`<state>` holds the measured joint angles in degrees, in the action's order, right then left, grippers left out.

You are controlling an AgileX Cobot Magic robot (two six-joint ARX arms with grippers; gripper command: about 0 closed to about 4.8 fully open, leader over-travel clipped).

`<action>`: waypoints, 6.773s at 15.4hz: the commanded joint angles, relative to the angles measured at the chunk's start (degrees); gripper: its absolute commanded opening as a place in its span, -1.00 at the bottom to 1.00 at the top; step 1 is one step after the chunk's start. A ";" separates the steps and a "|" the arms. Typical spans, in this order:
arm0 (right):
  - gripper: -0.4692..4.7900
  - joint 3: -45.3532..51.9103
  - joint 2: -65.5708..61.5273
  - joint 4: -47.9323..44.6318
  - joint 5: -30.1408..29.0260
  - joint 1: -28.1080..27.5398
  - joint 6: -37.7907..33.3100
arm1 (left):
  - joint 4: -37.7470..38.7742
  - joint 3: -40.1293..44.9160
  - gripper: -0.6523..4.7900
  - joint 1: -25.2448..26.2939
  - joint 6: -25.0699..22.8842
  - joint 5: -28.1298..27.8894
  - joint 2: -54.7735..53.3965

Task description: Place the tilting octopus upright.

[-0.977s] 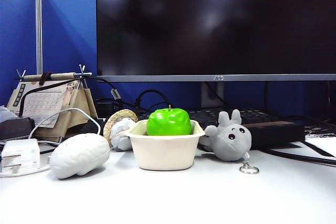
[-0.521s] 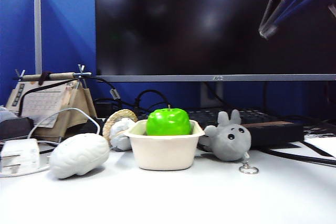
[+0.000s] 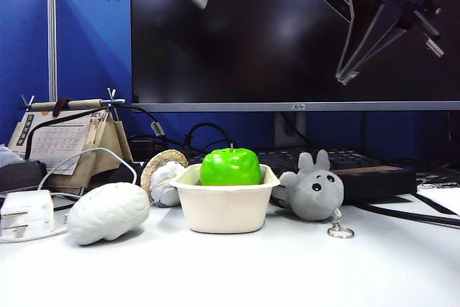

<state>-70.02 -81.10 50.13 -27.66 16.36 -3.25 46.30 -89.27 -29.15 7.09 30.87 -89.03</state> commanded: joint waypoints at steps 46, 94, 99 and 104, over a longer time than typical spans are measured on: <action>-0.30 -0.13 -16.81 -14.38 -0.68 0.79 -2.78 | 1.18 -0.13 -0.32 0.11 -0.24 -0.07 -3.54; 0.07 -1.90 -16.50 -6.23 2.05 0.83 -24.02 | 0.74 -0.13 -0.31 0.11 -1.18 -0.20 -3.54; 0.07 -1.90 -16.81 -7.52 2.05 0.83 -25.33 | 0.72 -0.13 -0.32 0.11 -1.29 -0.22 -3.54; 0.07 -1.90 -16.81 -6.86 2.01 0.83 -25.73 | 0.72 -0.13 -0.32 0.11 -1.31 -0.22 -3.54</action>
<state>-71.75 -98.08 43.18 -25.50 17.10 -28.69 47.46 -89.27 -29.08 6.02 30.57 -92.62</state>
